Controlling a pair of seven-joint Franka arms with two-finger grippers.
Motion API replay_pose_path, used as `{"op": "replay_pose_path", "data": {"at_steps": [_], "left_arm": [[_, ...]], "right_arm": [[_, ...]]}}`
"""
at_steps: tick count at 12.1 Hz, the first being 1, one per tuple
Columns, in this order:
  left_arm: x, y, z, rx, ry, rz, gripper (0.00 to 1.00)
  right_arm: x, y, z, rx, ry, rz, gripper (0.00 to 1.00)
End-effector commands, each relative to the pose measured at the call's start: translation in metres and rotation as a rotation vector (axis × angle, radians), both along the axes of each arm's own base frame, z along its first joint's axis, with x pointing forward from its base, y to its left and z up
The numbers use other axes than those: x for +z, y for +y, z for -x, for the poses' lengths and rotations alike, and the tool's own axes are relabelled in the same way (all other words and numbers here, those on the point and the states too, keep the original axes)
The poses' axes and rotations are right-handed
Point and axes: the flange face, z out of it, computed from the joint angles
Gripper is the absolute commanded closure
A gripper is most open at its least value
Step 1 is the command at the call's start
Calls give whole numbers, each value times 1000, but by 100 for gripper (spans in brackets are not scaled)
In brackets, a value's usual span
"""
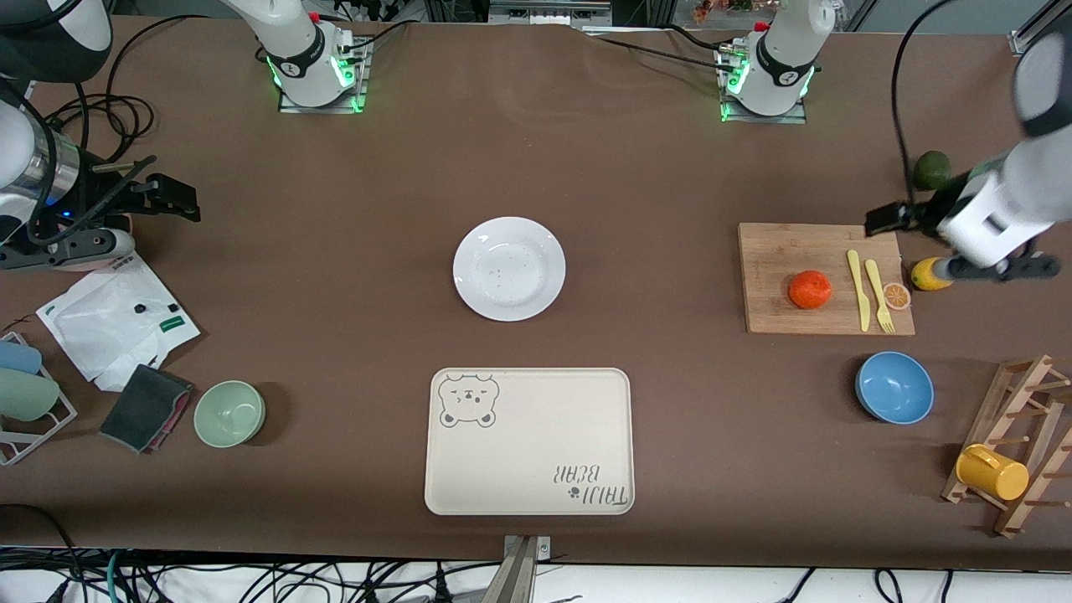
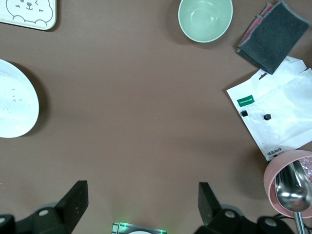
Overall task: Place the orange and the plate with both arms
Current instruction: 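Reach the left gripper down over the orange on the cutting board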
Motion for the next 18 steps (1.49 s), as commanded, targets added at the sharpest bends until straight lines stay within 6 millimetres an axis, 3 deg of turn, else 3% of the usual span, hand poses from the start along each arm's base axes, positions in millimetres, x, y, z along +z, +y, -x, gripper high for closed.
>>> {"op": "replay_pose_path", "data": {"at_steps": [1,3,5,8,11,18], "left_arm": [[-59,-5,-27,-47,26,-35,0],[-107,-18,-33,-95,39,-64,0],[-155,-16,-16,-120,33,-82,0],[-210,-19,10,-171,4,-95,0],[-247,-11,33,-207,-43,-102,0],[-272,-7,48,-254,-57,-116,0]], "right_arm": [[1,-1,0,5,0,-5,0],[0,-2,-1,2,1,-6,0],[-1,1,-1,7,0,-6,0],[0,2,0,8,3,-8,0],[-2,5,0,14,5,-8,0],[-8,7,-2,16,12,-7,0]]}}
